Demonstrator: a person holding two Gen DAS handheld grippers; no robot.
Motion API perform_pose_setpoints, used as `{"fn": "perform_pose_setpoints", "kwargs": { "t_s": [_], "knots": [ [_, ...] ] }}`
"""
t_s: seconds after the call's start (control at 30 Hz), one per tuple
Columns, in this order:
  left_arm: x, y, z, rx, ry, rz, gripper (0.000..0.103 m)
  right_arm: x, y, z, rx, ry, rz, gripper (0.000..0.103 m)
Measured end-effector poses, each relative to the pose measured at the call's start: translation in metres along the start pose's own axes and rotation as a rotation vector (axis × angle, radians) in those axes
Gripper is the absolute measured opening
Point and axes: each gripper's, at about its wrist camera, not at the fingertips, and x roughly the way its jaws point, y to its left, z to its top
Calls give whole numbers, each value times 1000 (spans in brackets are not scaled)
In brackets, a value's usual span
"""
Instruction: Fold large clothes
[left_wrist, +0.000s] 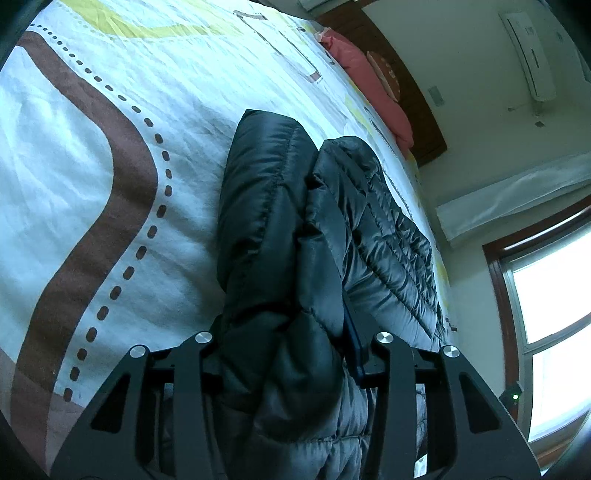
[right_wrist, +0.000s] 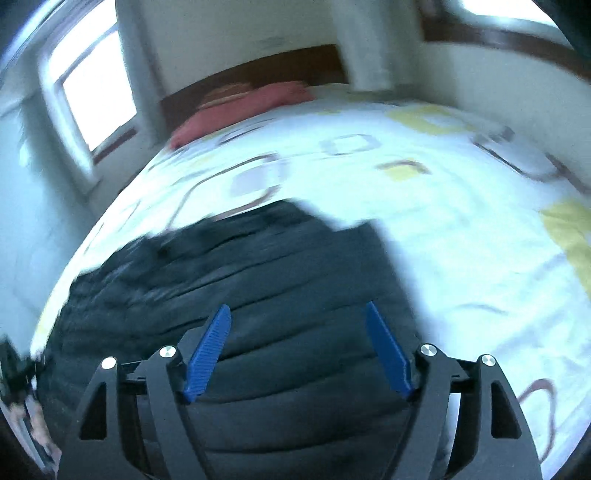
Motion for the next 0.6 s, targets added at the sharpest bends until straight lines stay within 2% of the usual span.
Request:
{"fn": "perform_pose_setpoints", "kwargs": {
  "t_s": [0.1, 0.2, 0.3, 0.4, 0.47, 0.5, 0.6],
  "knots": [
    [1, 0, 0, 0, 0, 1, 43, 31, -57, 8, 172, 138, 147, 74],
    [0, 1, 0, -1, 1, 1, 43, 60, -79, 1, 266, 249, 317, 74],
    [0, 1, 0, -2, 5, 2, 43, 73, -81, -6, 260, 257, 385, 78],
    [1, 1, 1, -6, 12, -2, 45, 76, -76, -6, 240, 238, 388, 77],
    [1, 2, 0, -11, 15, -6, 45, 80, -71, -8, 227, 240, 378, 69],
    [0, 1, -2, -12, 11, -11, 45, 84, -70, -9, 239, 255, 395, 54],
    [-1, -1, -5, -13, 2, -8, 43, 85, -68, -17, 271, 248, 409, 45]
  ]
}}
